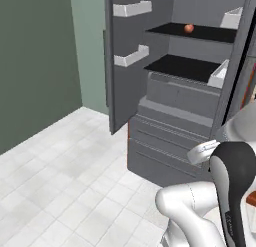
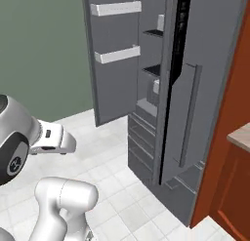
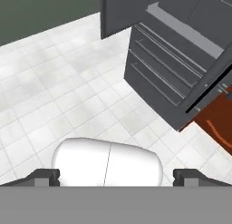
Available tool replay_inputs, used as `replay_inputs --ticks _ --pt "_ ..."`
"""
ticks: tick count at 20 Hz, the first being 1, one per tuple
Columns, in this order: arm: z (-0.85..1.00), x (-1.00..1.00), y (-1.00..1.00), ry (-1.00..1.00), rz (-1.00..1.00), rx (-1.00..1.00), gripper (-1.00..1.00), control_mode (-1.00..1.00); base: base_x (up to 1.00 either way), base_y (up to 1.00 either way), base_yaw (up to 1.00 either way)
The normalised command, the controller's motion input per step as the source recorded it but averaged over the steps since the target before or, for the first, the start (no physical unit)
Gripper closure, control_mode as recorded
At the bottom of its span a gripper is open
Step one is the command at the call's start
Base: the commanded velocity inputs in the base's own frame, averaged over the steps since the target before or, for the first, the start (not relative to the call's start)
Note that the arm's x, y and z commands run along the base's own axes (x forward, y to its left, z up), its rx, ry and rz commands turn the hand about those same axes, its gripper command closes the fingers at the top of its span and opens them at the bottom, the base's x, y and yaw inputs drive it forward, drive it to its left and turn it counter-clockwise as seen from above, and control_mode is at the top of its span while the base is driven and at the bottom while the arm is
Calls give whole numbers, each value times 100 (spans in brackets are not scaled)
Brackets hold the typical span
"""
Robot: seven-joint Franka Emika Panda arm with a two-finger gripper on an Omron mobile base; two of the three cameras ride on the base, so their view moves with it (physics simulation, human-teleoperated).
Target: Pick the peach and tangerine from the fridge and place them inside the tupperware on the counter.
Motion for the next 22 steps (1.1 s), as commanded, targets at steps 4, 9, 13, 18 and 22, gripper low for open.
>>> replay_inputs --ticks 4,9,13,18,22 --pt "0 0 0 0 0 0 -100 100 27 84 -62" --pt "0 0 0 0 0 0 -100 100 27 100 -56" --pt "0 0 0 0 0 0 -100 100 24 100 -55" --pt "0 0 0 0 0 0 -100 100 2 59 -51" --pt "0 0 0 0 0 0 -100 100 0 40 -40"
